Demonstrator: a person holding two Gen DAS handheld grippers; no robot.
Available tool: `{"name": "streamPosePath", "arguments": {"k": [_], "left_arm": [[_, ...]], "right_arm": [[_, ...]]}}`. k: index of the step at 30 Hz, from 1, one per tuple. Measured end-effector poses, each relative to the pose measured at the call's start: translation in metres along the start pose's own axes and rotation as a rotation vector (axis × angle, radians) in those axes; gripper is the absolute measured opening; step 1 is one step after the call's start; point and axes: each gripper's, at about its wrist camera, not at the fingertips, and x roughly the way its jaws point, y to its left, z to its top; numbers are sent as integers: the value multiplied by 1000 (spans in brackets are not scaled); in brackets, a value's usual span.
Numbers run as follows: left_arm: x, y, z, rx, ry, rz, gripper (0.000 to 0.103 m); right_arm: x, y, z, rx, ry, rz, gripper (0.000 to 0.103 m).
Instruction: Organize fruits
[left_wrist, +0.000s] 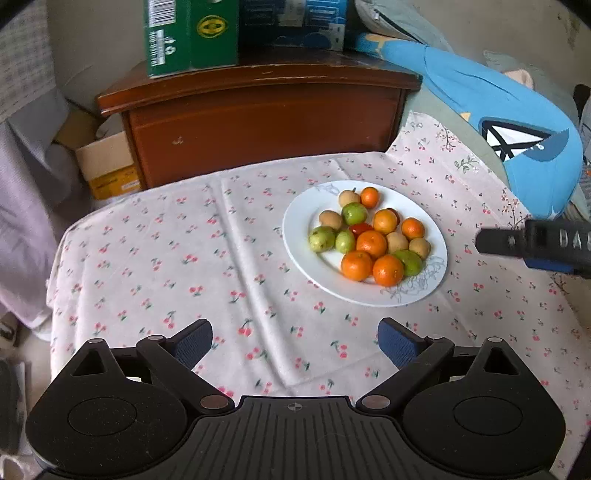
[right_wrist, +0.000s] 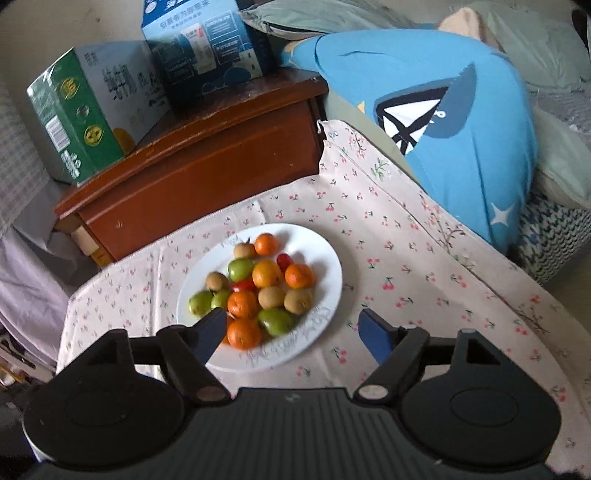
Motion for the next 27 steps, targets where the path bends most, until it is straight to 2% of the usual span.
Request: {"name": "streamPosePath", "arguments": {"k": [4,7,11,14,19,27], "left_arm": [[-13,6,2,-15,21,14,97],[-20,8,8,-17,50,24,98],[-22,7,18,20,55,43,99],[-14,6,26,15,52,95,100],[8,6,31,-58,86,111,100],[33,-11,36,-5,98,116,100]], "right_arm": [[-12,1,-9,-34,2,-21,86],[-17,0,-13,-44,28,-47,93],[-20,-4,-18,-33,60,-96,95],[-16,-6,-17,-11,80,-121,96],[-3,-5,-15,23,115,-155,99],[19,5,-11,9,138,-179,99]]}}
